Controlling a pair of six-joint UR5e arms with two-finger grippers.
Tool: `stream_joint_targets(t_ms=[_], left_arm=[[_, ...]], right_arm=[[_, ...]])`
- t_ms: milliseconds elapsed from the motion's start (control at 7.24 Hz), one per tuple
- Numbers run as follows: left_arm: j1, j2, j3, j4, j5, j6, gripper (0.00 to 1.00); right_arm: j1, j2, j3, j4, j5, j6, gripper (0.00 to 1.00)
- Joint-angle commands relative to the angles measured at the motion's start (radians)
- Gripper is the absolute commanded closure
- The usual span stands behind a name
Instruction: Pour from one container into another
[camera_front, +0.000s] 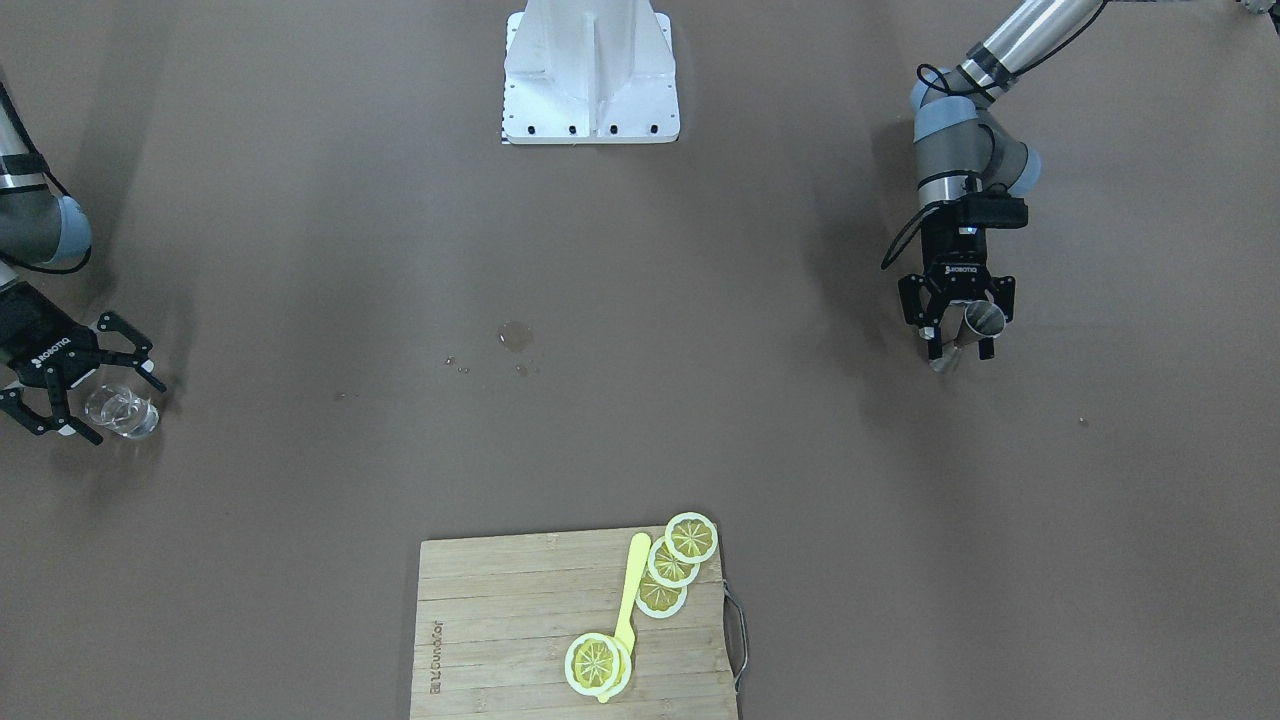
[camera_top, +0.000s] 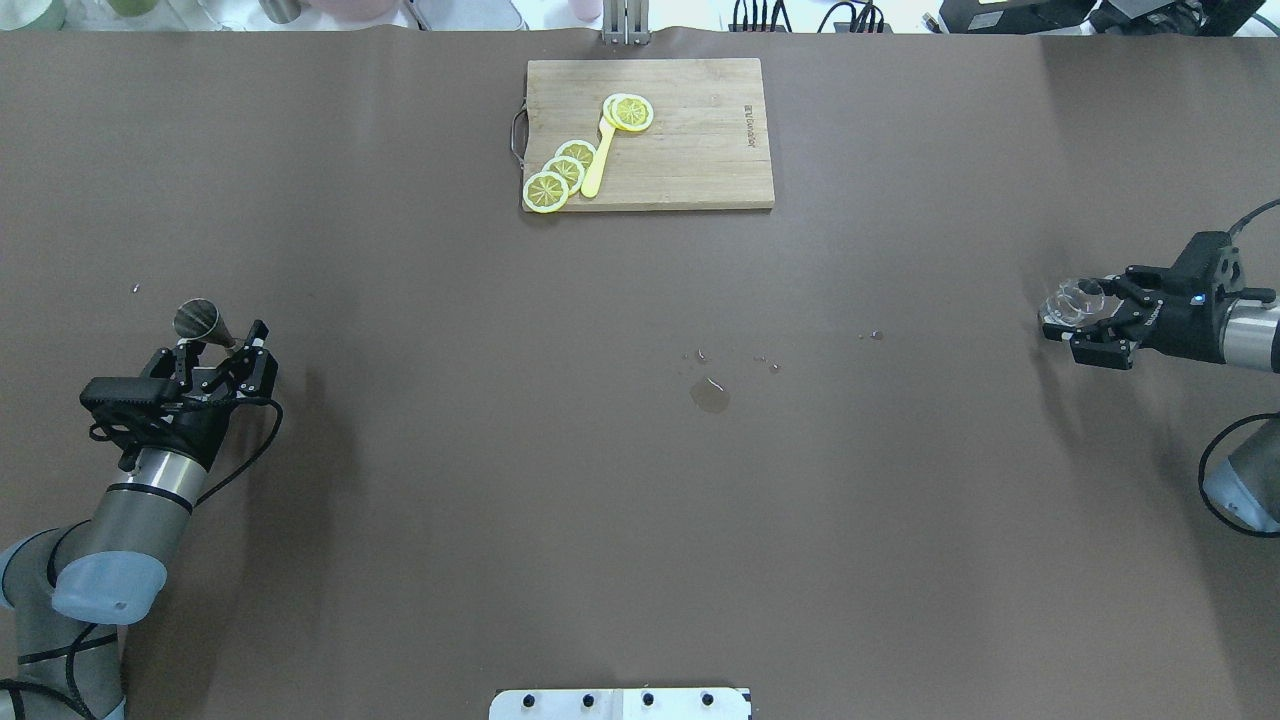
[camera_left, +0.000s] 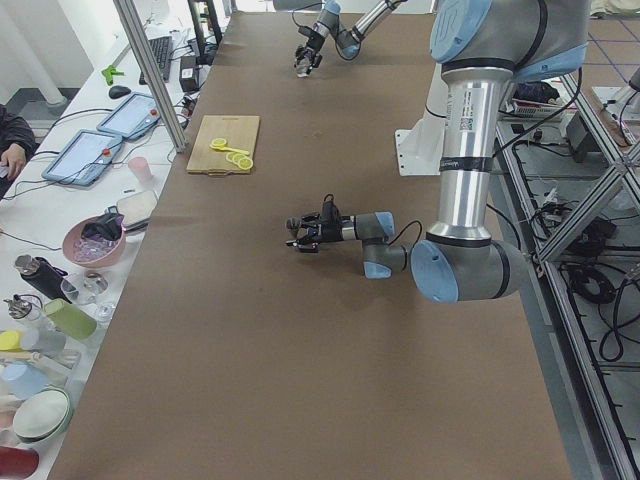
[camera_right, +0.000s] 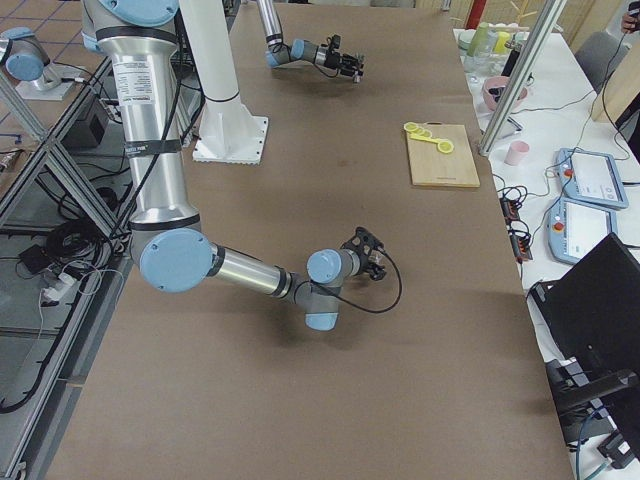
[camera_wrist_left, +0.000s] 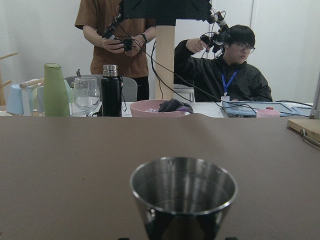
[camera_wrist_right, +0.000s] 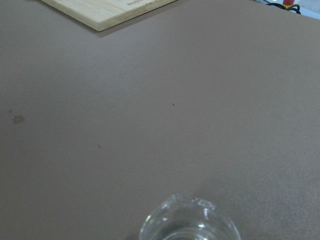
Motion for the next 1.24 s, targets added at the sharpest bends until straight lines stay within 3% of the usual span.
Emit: stream_joint_targets(t_ms=[0, 414, 552, 690, 828, 1104], left_arm=[[0.0, 0.001, -0.001, -0.001, -0.001, -0.001, 0.64], [0.0, 0.001, -0.002, -0.001, 0.001, 0.0, 0.71], [0.0, 0.001, -0.004, -0.002, 0.001, 0.0, 0.74], [0.0, 0.001, -0.005, -0.002, 0.001, 0.0, 0.76], [0.0, 0.001, -0.011, -0.002, 0.001, 0.0, 0.8], [0.0, 0.01, -0.054, 0.001, -0.001, 0.006, 0.9]], right_arm=[[0.0, 0.003, -0.002, 0.002, -0.001, -0.001, 0.14], [0.0, 0.002, -0.005, 0.002, -0.003, -0.001, 0.38], [0.0, 0.002, -0.004, 0.002, -0.003, -0.002, 0.58], [0.0, 0.003, -0.002, 0.002, -0.006, -0.046, 0.91], [0.001, 0.0, 0.001, 0.002, -0.021, -0.066, 1.0], [0.004, 0.0, 0.016, 0.002, -0.009, -0.063, 1.0]])
